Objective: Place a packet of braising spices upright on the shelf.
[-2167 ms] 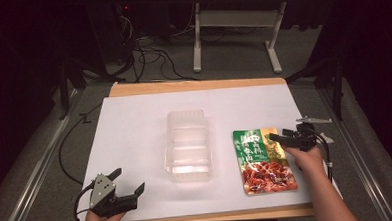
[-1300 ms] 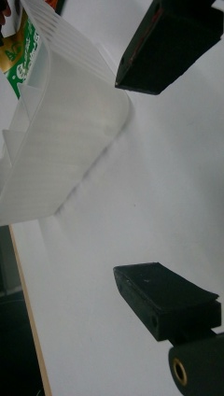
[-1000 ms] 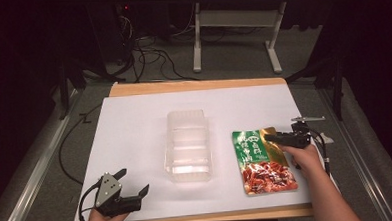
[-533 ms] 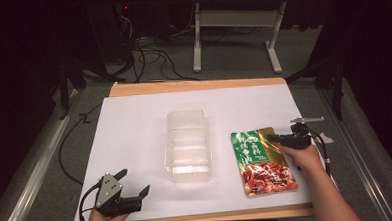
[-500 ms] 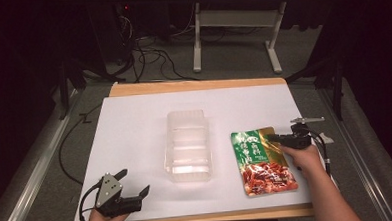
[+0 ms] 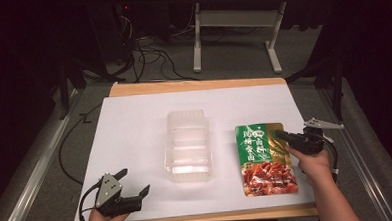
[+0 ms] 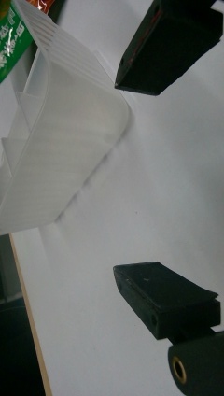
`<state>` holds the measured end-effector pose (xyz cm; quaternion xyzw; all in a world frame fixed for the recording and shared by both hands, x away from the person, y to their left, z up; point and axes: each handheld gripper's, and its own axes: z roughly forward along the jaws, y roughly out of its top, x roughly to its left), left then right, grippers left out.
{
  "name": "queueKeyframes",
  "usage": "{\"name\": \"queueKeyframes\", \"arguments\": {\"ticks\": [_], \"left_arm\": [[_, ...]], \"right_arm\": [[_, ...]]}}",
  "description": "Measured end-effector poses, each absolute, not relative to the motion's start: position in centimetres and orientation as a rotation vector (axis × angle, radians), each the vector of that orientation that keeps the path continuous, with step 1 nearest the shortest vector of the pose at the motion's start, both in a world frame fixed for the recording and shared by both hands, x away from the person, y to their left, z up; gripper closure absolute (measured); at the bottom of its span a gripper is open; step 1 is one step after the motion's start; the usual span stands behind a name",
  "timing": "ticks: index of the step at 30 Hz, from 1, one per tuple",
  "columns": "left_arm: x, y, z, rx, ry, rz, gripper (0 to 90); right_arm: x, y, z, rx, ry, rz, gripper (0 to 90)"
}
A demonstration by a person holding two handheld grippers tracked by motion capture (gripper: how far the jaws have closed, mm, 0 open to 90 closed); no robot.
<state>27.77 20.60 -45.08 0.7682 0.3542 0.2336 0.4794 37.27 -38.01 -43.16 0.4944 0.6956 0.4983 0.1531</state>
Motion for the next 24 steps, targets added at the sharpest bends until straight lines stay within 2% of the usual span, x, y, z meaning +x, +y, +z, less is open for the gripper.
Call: {"name": "queueKeyframes", "arguments": {"ticks": [15,24], "left_arm": [[27.9,20.5,-45.1,1.874,0.859,0.564,10.1],[27.9,20.5,-45.1,1.874,0.860,0.565,10.2]], "right_arm": [[33.9,-35.8,-37.7,1.177,1.859,1.546,90.0],[33.0,-35.4,-36.3,1.123,1.789,1.587,90.0]]}}
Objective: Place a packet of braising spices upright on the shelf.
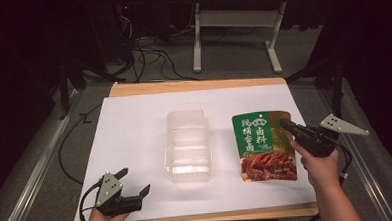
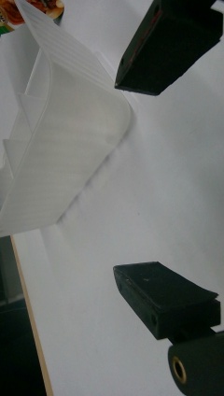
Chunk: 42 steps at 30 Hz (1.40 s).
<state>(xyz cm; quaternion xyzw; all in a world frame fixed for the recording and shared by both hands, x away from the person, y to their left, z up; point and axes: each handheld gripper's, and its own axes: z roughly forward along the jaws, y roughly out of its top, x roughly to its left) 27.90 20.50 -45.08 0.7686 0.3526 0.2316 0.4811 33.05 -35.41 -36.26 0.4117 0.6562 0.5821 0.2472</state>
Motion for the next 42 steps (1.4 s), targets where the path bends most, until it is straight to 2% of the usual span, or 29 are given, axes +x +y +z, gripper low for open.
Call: {"name": "queueKeyframes", "arguments": {"ticks": [7,26,42], "left_arm": [[27.9,20.4,-45.1,1.880,0.857,0.564,10.1],[27.9,20.4,-45.2,1.887,0.859,0.564,10.2],[27.9,20.4,-45.3,1.888,0.858,0.566,10.2]], "right_arm": [[32.2,-34.7,-34.7,1.018,1.719,1.584,90.0],[32.0,-34.2,-33.6,0.924,1.636,1.622,90.0],[31.0,-29.4,-31.1,0.795,1.621,1.813,90.0]]}}
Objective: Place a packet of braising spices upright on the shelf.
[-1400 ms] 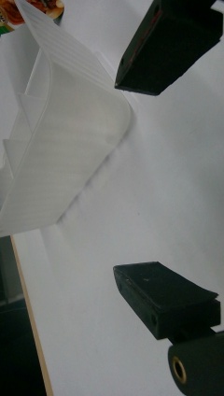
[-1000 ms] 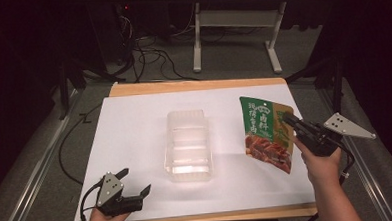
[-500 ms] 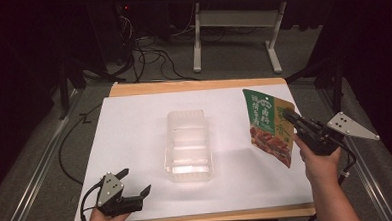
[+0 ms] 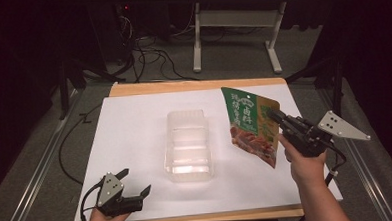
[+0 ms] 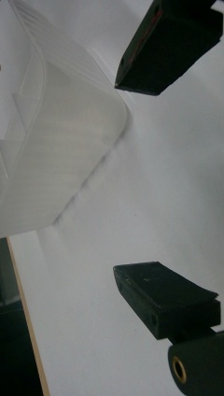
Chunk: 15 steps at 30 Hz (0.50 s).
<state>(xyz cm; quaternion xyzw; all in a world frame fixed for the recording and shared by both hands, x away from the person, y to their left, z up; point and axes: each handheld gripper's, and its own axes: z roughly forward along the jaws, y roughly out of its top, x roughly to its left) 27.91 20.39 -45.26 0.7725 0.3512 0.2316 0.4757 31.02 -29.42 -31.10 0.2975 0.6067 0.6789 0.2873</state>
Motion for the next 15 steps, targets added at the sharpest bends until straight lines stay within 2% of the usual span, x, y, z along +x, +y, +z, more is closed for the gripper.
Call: {"name": "queueKeyframes", "arguments": {"ticks": [15], "left_arm": [[27.9,20.4,-45.3,1.892,0.858,0.572,10.2]], "right_arm": [[31.2,-24.8,-30.3,0.694,1.671,1.900,90.0]]}}
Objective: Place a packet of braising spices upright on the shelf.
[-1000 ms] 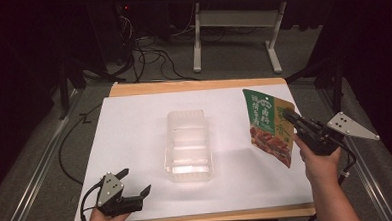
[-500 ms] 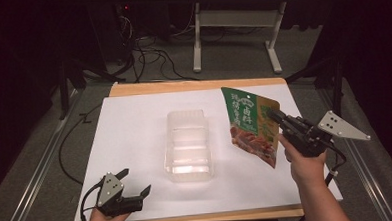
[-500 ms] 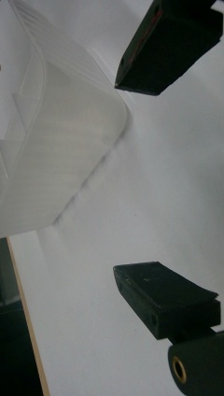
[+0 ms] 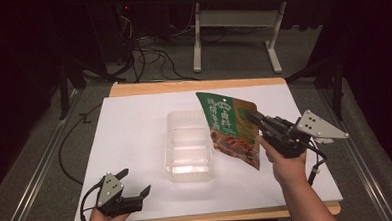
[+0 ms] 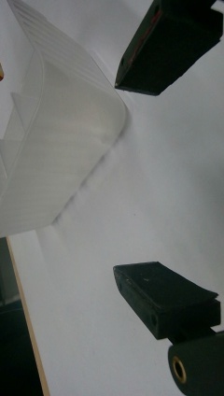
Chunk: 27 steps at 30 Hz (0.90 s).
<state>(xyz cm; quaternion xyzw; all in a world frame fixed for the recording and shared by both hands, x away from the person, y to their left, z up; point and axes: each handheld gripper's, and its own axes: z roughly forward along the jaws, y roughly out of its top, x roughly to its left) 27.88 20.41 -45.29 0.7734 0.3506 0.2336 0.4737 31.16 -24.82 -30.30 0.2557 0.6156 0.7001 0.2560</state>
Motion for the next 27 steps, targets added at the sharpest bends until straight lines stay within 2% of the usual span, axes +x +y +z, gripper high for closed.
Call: {"name": "queueKeyframes", "arguments": {"ticks": [16,27], "left_arm": [[27.8,20.4,-45.3,1.891,0.853,0.572,10.2],[27.8,20.5,-45.3,1.889,0.855,0.569,10.1]], "right_arm": [[32.2,-19.2,-30.7,0.638,1.725,1.963,90.0],[34.2,-15.1,-32.4,0.651,1.773,1.960,90.0]]}}
